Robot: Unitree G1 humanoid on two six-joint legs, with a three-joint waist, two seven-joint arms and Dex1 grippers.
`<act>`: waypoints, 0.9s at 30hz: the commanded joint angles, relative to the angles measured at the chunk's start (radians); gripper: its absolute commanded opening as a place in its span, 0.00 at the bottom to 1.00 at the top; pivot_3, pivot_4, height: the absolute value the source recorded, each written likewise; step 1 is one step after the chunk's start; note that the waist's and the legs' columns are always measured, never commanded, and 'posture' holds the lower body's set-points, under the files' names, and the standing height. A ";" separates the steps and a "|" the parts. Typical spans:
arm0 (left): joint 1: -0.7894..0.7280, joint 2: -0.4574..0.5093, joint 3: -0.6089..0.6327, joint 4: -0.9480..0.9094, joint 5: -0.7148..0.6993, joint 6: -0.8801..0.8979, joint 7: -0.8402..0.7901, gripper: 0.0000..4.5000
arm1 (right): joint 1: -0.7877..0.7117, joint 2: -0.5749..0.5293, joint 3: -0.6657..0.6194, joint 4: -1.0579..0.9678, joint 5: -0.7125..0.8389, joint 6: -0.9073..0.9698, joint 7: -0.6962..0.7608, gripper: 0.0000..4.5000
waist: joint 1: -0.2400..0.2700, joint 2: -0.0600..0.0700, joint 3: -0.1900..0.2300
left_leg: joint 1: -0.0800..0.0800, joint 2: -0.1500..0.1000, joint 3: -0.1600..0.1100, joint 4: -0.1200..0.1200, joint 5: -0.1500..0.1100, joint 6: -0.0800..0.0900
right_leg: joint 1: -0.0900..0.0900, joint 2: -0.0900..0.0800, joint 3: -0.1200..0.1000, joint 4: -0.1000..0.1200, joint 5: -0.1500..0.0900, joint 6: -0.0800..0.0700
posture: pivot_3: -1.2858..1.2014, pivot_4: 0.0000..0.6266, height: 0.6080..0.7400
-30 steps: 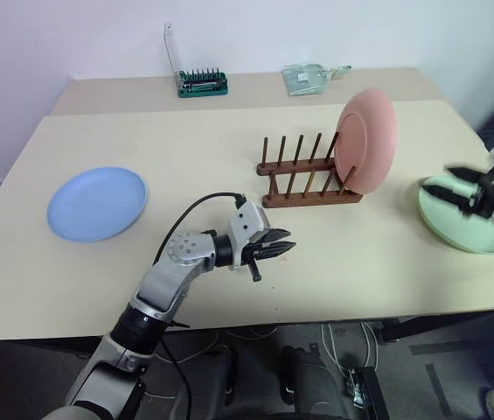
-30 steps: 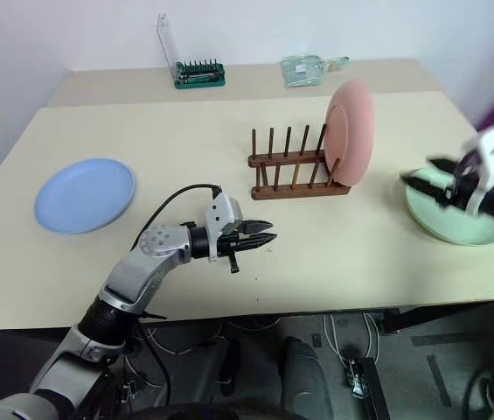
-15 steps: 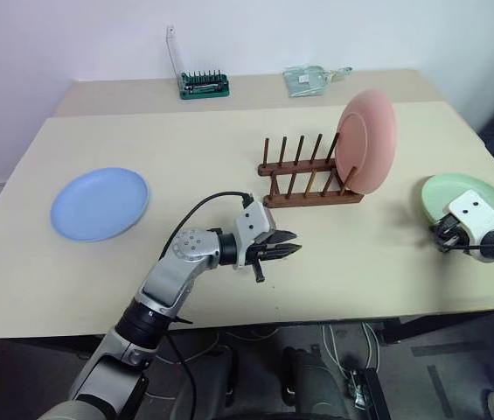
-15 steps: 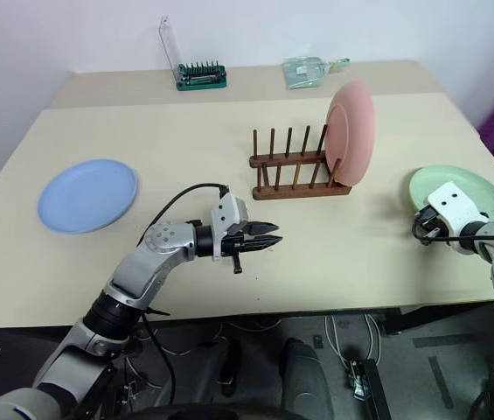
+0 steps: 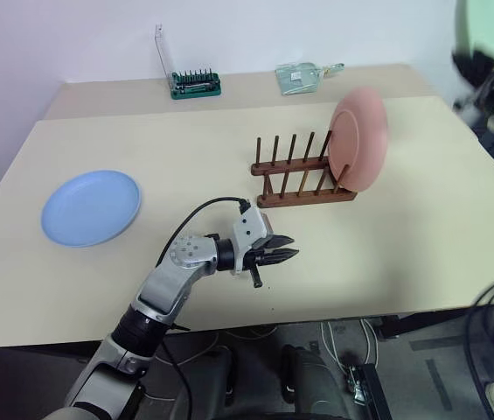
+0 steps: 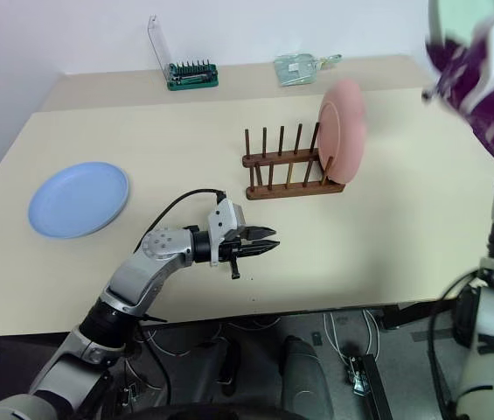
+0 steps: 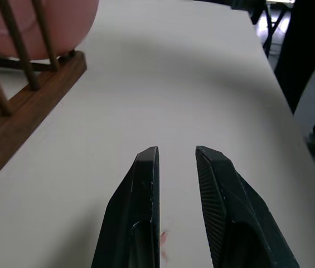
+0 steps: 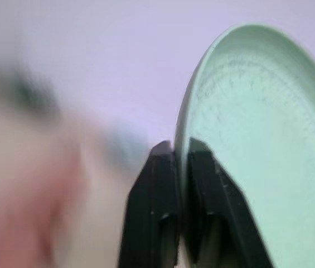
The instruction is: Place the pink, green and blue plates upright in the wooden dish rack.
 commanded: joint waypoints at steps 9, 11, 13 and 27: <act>0.062 0.087 0.136 -0.097 -0.045 0.023 0.043 0.23 | 0.038 0.234 -0.005 -0.227 0.575 0.517 -0.078 0.01 | -0.005 -0.001 0.000 | -0.001 -0.002 -0.001 0.002 -0.001 0.001 | 0.000 -0.002 0.000 -0.001 -0.002 -0.003 | 0.52 0.24 0.93; 0.071 0.099 0.150 -0.111 -0.055 0.029 0.050 0.23 | 0.036 0.260 -0.010 -0.189 0.570 0.525 -0.111 0.01 | -0.005 -0.001 0.000 | -0.001 -0.002 0.000 0.001 -0.001 0.001 | -0.001 -0.003 0.000 0.000 -0.002 -0.003 | 0.52 0.24 0.93; 0.076 0.106 0.157 -0.122 -0.062 0.036 0.050 0.23 | 0.029 0.273 -0.015 -0.155 0.564 0.531 -0.130 0.01 | -0.002 -0.001 0.000 | -0.002 -0.002 0.000 0.001 -0.001 0.001 | -0.002 -0.002 0.000 0.000 -0.001 -0.003 | 0.52 0.24 0.93; 0.075 0.113 0.143 -0.142 -0.069 0.060 0.066 0.23 | 0.001 0.368 -0.055 0.011 0.532 0.547 -0.310 0.01 | -0.005 -0.001 0.000 | -0.002 -0.002 0.001 0.001 0.000 0.001 | -0.003 -0.002 0.001 0.001 -0.001 -0.003 | 0.52 0.24 0.93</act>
